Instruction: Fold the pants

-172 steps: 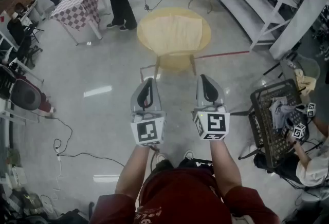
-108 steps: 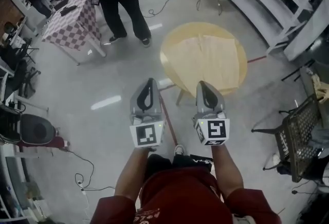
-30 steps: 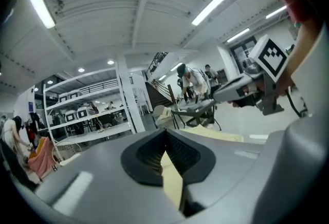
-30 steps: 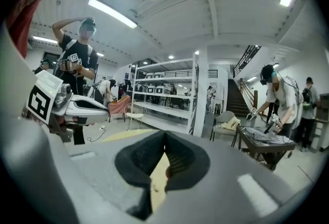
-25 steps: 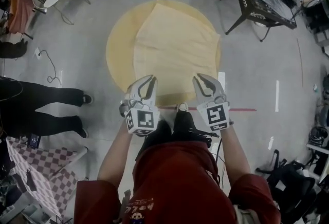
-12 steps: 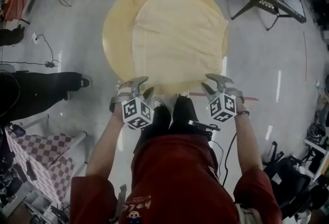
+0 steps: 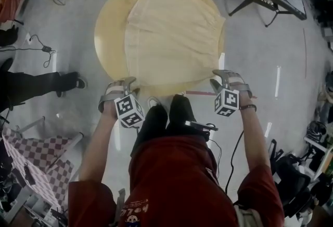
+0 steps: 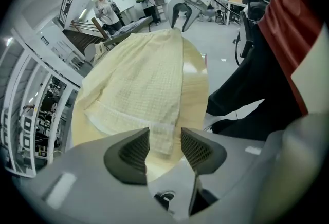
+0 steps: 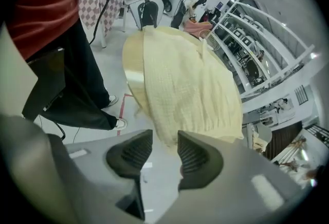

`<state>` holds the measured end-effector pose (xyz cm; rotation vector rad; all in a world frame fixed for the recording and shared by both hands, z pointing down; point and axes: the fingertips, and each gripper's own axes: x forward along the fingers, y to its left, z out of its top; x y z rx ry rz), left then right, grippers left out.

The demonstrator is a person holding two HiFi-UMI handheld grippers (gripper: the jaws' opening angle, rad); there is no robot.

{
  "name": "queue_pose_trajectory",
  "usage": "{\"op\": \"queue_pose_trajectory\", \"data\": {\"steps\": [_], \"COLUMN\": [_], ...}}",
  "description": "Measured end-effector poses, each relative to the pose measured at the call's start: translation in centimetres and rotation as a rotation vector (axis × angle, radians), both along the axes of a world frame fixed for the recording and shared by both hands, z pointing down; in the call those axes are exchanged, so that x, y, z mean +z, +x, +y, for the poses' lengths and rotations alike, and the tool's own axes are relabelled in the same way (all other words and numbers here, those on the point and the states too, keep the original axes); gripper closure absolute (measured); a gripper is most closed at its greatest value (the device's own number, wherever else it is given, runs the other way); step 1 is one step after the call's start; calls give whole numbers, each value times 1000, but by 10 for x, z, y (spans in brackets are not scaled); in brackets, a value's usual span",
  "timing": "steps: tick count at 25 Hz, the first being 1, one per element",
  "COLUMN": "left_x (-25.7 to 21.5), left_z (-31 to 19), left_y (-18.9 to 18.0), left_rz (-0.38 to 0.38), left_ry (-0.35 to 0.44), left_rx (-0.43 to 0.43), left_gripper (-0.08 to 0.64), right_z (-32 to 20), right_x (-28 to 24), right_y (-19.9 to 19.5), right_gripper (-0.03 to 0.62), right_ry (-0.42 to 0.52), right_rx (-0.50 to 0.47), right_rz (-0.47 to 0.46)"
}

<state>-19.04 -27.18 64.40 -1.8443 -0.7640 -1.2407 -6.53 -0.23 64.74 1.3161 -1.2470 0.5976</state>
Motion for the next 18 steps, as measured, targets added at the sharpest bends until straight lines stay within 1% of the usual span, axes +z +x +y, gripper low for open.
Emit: {"op": "queue_pose_trajectory", "data": {"steps": [4, 5, 6, 8, 10, 13, 18], "left_x": [2, 2, 3, 4, 5, 4, -4], "left_z": [-3, -4, -4, -3, -5, -9, -16], "left_y": [-2, -1, 0, 3, 4, 3, 3], "left_rz": [-5, 0, 4, 15, 37, 69, 97], "left_ry": [24, 34, 42, 47, 56, 53, 58], "left_rx": [16, 17, 19, 22, 25, 15, -5], "left_gripper": [362, 390, 399, 422, 481, 525, 535], "right_z": [8, 9, 9, 7, 3, 1, -1], "right_x": [11, 12, 13, 12, 11, 10, 0], "right_y": [7, 9, 10, 12, 13, 9, 8], "right_gripper": [439, 439, 441, 481, 517, 575, 585], "right_ry": [-36, -41, -43, -40, -30, -20, 6], "right_rx": [2, -1, -4, -5, 2, 23, 54], "right_rz": [27, 26, 27, 37, 50, 61, 89]}}
